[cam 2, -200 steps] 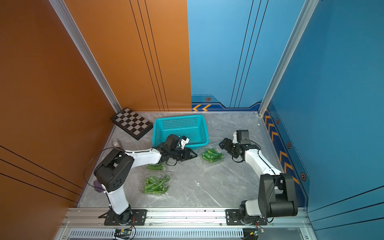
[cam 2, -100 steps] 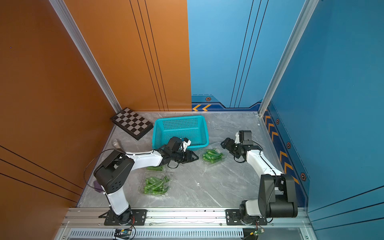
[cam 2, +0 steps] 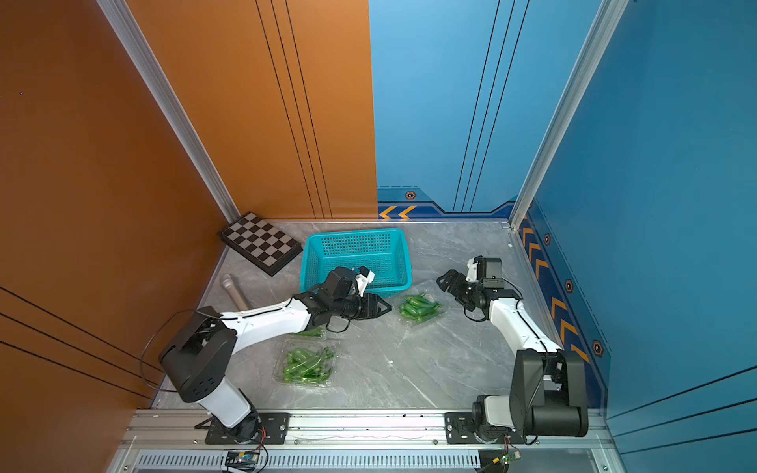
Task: Take small green peppers out of containers
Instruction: Move the basket to the center of the board.
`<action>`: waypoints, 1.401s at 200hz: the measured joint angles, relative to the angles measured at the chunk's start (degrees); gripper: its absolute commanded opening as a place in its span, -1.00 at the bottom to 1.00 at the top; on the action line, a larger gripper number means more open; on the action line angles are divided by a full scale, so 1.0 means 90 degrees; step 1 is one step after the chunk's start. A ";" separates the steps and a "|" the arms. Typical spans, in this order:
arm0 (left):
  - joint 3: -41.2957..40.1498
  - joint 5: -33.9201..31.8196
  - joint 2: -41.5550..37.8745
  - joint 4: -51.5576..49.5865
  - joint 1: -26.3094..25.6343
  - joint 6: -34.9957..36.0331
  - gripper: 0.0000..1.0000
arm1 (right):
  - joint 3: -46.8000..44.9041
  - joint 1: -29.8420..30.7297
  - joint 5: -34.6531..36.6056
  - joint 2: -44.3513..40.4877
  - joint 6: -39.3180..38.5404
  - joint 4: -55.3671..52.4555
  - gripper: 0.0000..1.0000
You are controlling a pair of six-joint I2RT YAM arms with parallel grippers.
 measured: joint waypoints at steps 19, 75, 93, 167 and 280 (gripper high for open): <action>-0.0250 -0.0010 -0.0289 -0.0019 -0.0121 -0.0024 0.06 | 0.0000 -0.0029 -0.0019 0.0000 -0.0012 0.0034 0.76; -0.0653 -0.0061 -0.0741 -0.1086 -0.0546 -0.0078 0.07 | 0.0000 -0.0109 -0.0068 -0.0019 -0.0015 0.0039 0.76; -0.0656 -0.0068 -0.0814 -0.1302 -0.0527 -0.0119 0.07 | 0.0000 -0.0109 -0.0090 -0.0073 -0.0015 0.0039 0.76; -0.0240 -0.0015 0.0121 -0.1603 -0.0369 -0.0238 0.07 | 0.0000 -0.0109 -0.0107 -0.0180 -0.0017 0.0036 0.76; 0.0716 0.0471 0.1188 -0.1647 0.0398 -0.0134 0.08 | 0.0000 -0.0109 -0.0180 -0.0095 -0.0199 0.0036 0.75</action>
